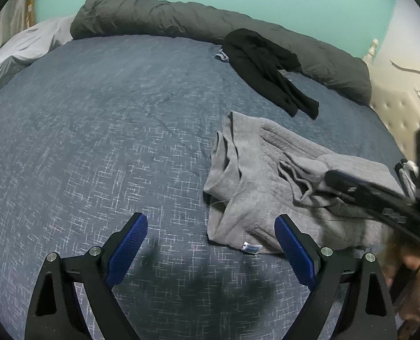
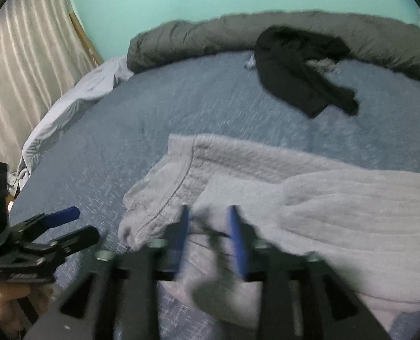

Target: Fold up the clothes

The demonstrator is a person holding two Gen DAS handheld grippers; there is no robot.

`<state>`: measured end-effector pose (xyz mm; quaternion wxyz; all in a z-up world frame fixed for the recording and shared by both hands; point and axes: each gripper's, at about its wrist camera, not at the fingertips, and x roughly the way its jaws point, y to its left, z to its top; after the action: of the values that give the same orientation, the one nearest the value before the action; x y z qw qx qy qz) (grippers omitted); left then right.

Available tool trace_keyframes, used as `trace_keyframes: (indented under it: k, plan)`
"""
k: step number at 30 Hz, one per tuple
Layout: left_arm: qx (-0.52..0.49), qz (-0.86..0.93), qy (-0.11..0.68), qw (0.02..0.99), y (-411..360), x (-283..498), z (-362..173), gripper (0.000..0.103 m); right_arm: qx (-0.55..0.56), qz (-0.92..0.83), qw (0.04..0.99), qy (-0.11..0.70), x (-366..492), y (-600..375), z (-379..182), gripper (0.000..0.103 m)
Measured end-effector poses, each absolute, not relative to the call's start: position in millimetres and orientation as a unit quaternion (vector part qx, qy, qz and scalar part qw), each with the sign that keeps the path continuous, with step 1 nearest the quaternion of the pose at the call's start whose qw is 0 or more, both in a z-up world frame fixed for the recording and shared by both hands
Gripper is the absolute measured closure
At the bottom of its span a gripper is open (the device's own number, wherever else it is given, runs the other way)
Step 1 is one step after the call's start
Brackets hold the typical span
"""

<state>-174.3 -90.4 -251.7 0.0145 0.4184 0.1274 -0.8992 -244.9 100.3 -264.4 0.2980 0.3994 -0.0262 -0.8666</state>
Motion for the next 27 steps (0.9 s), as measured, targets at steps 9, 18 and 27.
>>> trace_keyframes:
  k: [9, 18, 27]
  plan:
    - [0.417, -0.899, 0.132, 0.001, -82.0, -175.4, -251.0, 0.009, 0.360, -0.898, 0.220, -0.127, -220.0, 208.3, -270.2, 0.059]
    - [0.418, -0.900, 0.123, -0.015, -58.5, -184.4, -252.3, 0.009, 0.338, -0.907, 0.145, -0.204, -199.3, 270.4, -300.7, 0.059]
    - [0.417, -0.904, 0.093, -0.023, -25.8, -209.3, -248.3, 0.009, 0.298, -0.916, 0.017, -0.267, -185.5, 355.4, -307.9, 0.059]
